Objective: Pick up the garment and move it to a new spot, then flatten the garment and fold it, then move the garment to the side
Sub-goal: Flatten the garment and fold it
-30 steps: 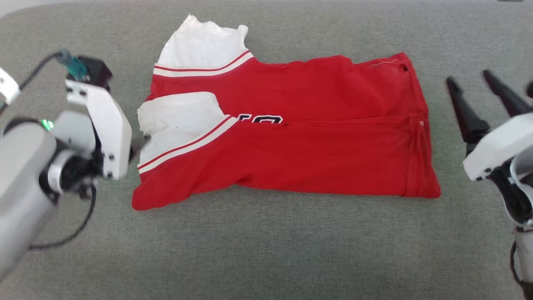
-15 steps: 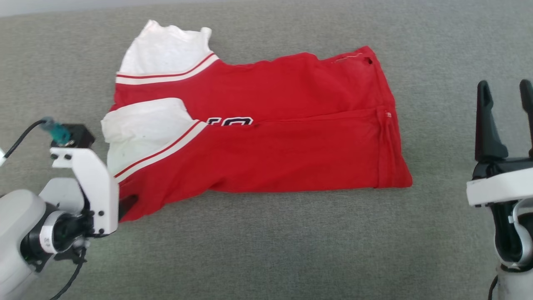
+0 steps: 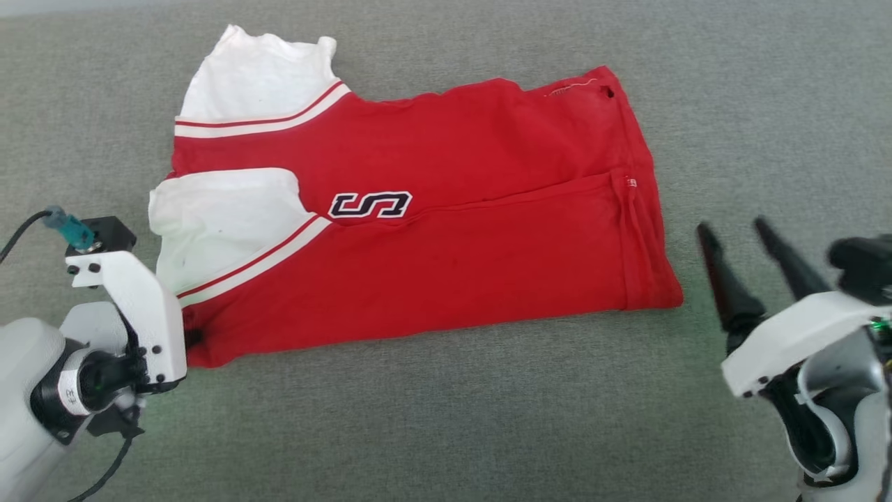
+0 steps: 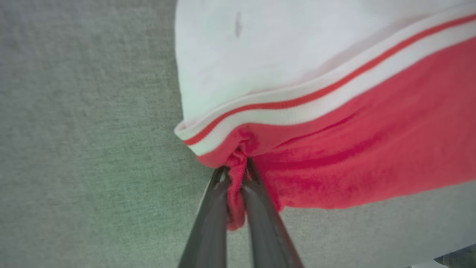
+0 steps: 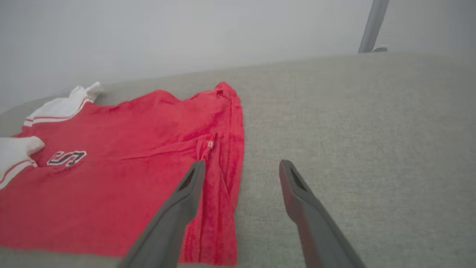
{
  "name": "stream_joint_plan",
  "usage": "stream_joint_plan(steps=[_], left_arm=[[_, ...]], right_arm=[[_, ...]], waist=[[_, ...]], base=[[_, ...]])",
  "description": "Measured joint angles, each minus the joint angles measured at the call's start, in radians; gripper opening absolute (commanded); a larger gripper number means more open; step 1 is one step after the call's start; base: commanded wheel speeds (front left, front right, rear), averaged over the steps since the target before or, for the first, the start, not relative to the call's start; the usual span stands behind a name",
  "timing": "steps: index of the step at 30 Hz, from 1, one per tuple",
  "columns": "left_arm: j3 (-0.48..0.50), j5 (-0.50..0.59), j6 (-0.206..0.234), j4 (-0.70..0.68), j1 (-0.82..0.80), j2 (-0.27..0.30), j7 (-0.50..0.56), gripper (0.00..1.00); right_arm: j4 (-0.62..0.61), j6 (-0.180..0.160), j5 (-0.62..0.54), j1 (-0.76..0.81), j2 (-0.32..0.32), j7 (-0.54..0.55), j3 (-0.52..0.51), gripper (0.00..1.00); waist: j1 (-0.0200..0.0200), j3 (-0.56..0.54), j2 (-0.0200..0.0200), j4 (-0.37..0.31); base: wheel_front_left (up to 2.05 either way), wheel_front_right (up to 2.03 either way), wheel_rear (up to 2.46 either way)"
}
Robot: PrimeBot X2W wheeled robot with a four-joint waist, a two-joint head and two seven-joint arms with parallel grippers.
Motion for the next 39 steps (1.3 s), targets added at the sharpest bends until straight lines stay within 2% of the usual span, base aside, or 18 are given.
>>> stream_joint_plan(steps=[6,14,17,19,22,30,34,39], left_arm=[[-0.014,0.018,-0.03,0.026,-0.034,-0.044,-0.003,0.0],[-0.031,0.044,-0.067,0.053,-0.071,-0.092,-0.008,0.0],[-0.037,0.052,-0.081,0.067,-0.084,-0.115,-0.014,0.0],[-0.037,0.052,-0.086,0.072,-0.085,-0.12,-0.017,0.0],[-0.037,0.053,-0.099,0.083,-0.088,-0.129,-0.024,0.0],[-0.029,0.046,-0.101,0.079,-0.088,-0.119,-0.026,0.0],[-0.024,0.045,-0.076,0.037,-0.084,-0.087,-0.017,0.0],[-0.013,0.028,-0.025,-0.06,-0.058,-0.034,0.001,0.0]], right_arm=[[0.105,0.0,0.043,-0.047,-0.053,0.219,0.046,1.0],[0.224,0.0,0.053,-0.139,-0.091,0.401,0.076,1.0],[0.273,0.0,0.052,-0.184,-0.115,0.517,0.098,1.0],[0.28,0.0,0.053,-0.193,-0.12,0.546,0.102,0.0],[0.281,0.0,0.062,-0.206,-0.133,0.626,0.095,0.0],[0.239,0.0,0.068,-0.196,-0.129,0.694,0.063,0.0],[0.181,0.0,0.084,-0.177,-0.148,0.724,0.062,0.0],[0.099,0.0,0.102,-0.136,-0.168,0.781,0.051,0.0]], waist=[[0.0,0.007,0.0,0.033],[0.0,0.018,0.0,0.076],[0.0,0.023,0.0,0.098],[0.0,0.023,0.0,0.102],[0.0,0.022,0.0,0.114],[0.0,0.004,0.0,0.122],[0.0,-0.009,0.0,0.13],[0.0,-0.028,-0.0001,0.143]], base=[[0.0,0.0,0.0],[0.0,0.0,0.0],[0.0,0.0,0.0],[0.0,0.0,0.0],[0.0,0.0,0.0],[0.0,0.0,0.0],[0.0,0.0,0.0],[0.0,0.0,0.0]])
